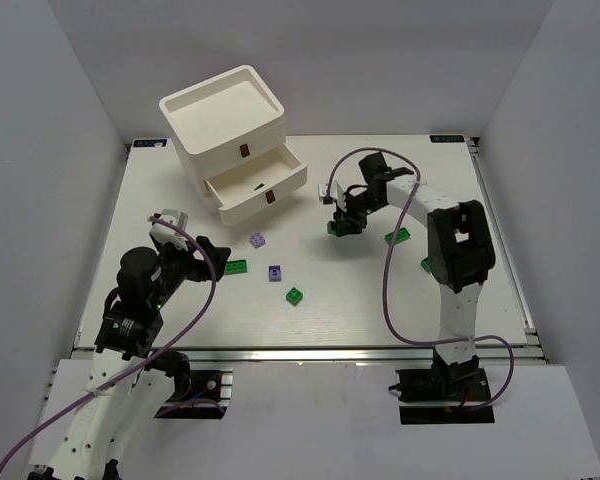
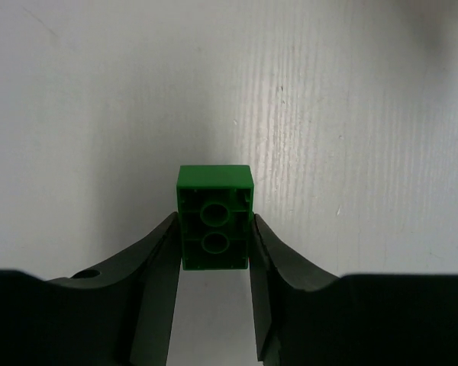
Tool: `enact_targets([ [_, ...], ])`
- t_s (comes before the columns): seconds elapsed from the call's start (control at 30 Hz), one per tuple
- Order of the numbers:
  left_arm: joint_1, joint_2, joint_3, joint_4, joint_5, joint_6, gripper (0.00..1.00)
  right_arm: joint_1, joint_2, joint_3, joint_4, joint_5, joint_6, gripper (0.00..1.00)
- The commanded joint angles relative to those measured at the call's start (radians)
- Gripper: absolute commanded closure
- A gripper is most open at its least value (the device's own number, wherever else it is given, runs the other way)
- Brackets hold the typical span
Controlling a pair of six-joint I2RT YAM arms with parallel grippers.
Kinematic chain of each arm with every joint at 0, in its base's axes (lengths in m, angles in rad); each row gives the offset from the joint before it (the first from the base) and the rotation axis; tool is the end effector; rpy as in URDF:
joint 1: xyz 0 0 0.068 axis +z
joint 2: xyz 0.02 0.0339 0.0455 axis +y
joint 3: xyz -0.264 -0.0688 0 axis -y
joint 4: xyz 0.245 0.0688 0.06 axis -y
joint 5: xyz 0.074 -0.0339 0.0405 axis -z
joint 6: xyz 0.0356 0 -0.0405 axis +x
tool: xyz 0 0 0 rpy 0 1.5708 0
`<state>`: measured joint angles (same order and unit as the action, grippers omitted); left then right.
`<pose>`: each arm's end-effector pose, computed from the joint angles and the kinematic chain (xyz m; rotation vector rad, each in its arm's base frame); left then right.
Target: Sort the legos into containers by color
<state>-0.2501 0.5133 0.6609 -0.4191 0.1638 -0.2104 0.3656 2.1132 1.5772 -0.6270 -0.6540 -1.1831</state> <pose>0.1232 -0.0375 0.3093 0.1530 1.8585 -0.4714 0.4014 0.1769 0.1722 -1.8439 1.6383 0.5636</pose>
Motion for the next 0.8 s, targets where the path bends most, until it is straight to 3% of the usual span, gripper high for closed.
enact_targets([
  [0.0,0.006,0.004,-0.007,-0.003,-0.004,-0.003,0.09,0.027,-0.214,-0.006,-0.054,-0.099,0.08,0.98],
  [0.23,0.006,0.024,-0.009,-0.006,-0.001,-0.003,0.09,0.2,-0.348,0.02,0.206,0.008,0.425,0.97],
  [0.53,0.006,0.047,-0.007,-0.018,-0.03,-0.006,0.09,0.348,-0.064,0.401,0.37,0.324,0.55,0.95],
  [0.77,0.006,0.06,-0.007,-0.018,-0.03,-0.007,0.09,0.371,0.069,0.494,0.472,0.419,0.55,0.83],
])
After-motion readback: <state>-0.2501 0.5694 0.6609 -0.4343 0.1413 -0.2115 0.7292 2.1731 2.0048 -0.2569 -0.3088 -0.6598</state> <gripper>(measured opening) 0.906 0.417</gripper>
